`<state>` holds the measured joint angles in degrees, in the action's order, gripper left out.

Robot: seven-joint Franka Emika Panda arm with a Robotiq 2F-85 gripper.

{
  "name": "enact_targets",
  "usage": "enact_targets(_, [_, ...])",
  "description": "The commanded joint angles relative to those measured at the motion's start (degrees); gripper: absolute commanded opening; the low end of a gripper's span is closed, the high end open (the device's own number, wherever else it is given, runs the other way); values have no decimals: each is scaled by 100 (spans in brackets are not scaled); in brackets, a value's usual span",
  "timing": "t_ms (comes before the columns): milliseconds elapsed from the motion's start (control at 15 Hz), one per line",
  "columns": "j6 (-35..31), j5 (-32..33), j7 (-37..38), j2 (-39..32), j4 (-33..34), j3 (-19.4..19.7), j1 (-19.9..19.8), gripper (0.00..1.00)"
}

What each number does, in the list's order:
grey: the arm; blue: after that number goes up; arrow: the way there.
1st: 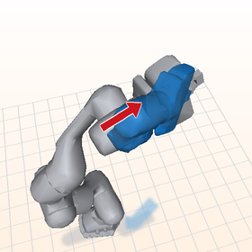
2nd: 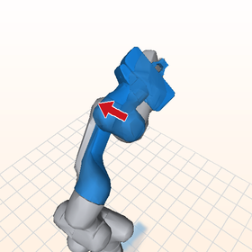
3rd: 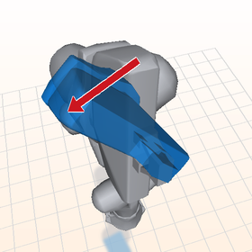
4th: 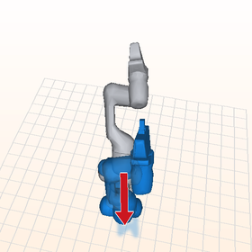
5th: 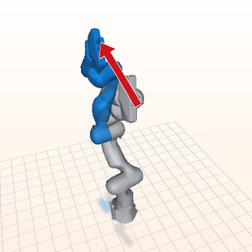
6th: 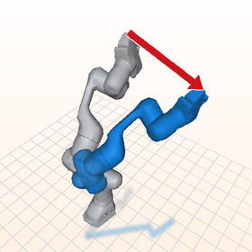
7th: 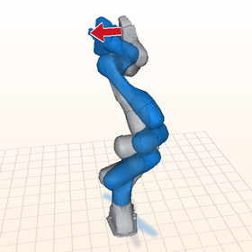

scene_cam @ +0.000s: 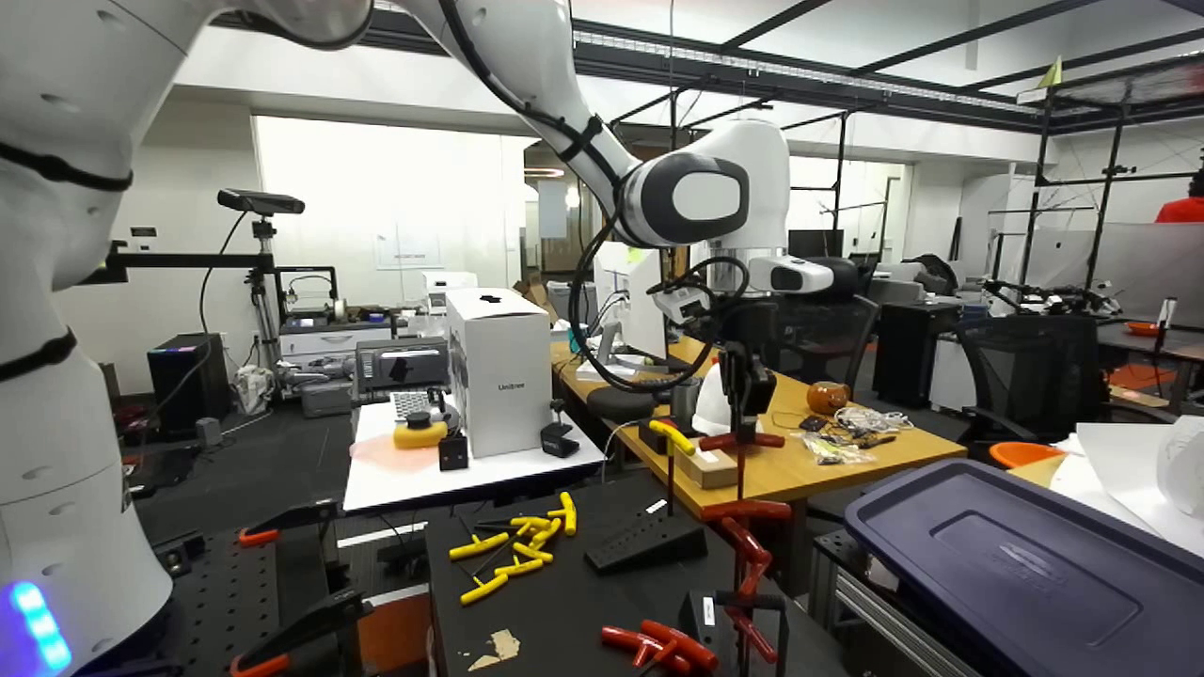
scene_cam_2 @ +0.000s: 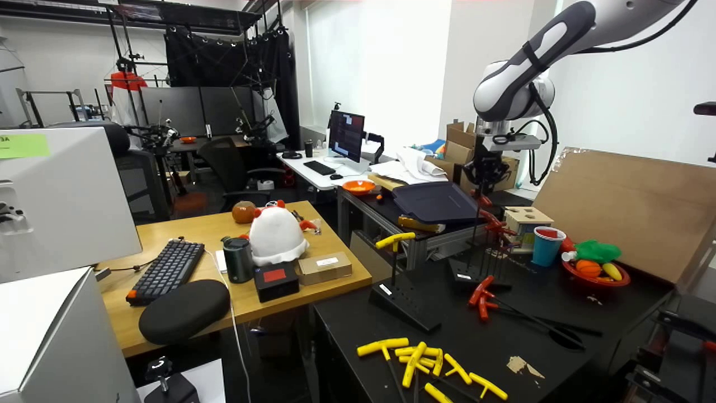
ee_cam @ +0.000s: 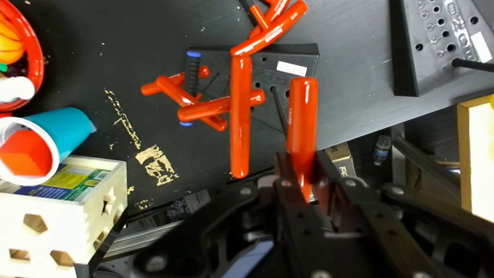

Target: Pick up the orange object tool and put it on the table

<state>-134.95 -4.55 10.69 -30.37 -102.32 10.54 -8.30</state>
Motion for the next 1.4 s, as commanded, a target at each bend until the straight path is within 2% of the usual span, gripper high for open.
enact_targets(0, [169,173,238,392,-299,49,123,5])
enact_targets(267, [444,284,245,466,-318,47,164,5])
enact_targets(933, [1715,340,110,405,11,-232,280,5])
enact_targets(1333, [2284,710,80,160,366,-225,385,5])
